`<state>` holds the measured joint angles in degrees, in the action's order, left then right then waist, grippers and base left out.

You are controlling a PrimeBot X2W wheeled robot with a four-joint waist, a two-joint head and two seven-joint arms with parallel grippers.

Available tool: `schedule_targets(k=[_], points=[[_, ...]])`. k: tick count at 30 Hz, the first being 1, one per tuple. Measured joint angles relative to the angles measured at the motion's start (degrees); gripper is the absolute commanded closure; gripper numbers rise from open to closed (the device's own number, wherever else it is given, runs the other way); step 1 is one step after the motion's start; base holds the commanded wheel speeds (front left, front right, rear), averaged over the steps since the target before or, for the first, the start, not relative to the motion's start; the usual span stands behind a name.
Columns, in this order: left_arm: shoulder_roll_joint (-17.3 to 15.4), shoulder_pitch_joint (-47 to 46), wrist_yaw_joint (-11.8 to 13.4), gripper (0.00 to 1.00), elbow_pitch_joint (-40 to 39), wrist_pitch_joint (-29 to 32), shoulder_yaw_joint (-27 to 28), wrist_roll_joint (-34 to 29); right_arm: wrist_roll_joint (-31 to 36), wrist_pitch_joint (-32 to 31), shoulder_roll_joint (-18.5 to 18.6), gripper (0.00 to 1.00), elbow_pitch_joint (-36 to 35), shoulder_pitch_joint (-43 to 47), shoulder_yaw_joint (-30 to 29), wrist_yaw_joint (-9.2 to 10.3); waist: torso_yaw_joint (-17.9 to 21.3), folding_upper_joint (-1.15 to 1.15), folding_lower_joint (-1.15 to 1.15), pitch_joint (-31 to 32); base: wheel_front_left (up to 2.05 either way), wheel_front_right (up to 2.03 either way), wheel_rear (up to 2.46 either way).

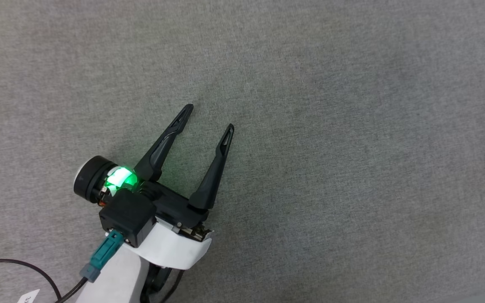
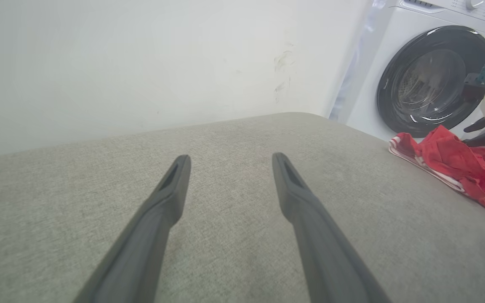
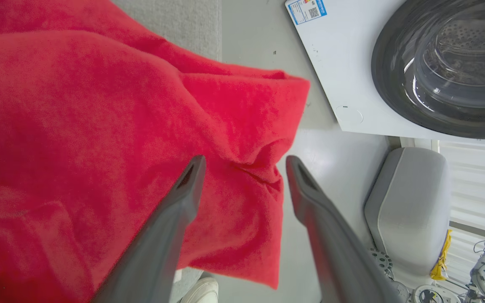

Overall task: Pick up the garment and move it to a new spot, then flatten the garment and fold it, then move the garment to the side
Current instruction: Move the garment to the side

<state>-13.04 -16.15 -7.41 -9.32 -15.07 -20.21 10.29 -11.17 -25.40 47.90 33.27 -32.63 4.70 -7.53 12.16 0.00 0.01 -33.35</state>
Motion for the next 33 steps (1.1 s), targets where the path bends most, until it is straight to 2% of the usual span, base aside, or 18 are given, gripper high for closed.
schedule_targets(k=[7,11,17,20,25,33], points=[[2.2,1.0,0.0,0.00,1.7,0.0,1.8,1.5,1.2,1.3,-1.7,0.00,-4.7,-0.9,-1.9,-0.01,-0.5,0.00,0.00,4.3,0.00,0.00,0.00],[2.9,3.4,0.0,0.00,3.2,0.0,4.2,1.7,1.0,3.1,-4.9,0.00,-10.1,-1.3,-3.5,0.00,-1.2,0.00,-0.01,8.3,0.00,0.00,0.00],[4.8,7.2,0.0,0.00,4.0,0.0,10.2,1.5,-2.6,8.5,-14.0,0.00,-20.0,2.9,-7.2,0.01,-3.1,0.00,-0.01,15.1,0.00,0.00,0.00],[5.5,8.6,0.0,0.00,4.6,0.0,12.7,1.4,-3.7,12.7,-17.6,0.00,-25.8,7.3,-8.7,0.00,-4.6,0.00,-0.01,18.2,0.00,0.00,0.00],[7.2,11.1,0.1,0.00,6.7,0.0,15.8,2.2,-5.8,18.3,-25.6,0.00,-34.0,15.8,-11.3,0.02,-7.5,0.00,-0.02,22.6,0.00,0.00,0.00],[8.2,13.9,0.1,0.00,10.4,0.0,16.9,0.8,-4.4,25.7,-35.5,0.00,-40.0,28.0,-10.6,0.02,-11.6,0.00,-0.02,27.7,0.00,0.00,0.00]])
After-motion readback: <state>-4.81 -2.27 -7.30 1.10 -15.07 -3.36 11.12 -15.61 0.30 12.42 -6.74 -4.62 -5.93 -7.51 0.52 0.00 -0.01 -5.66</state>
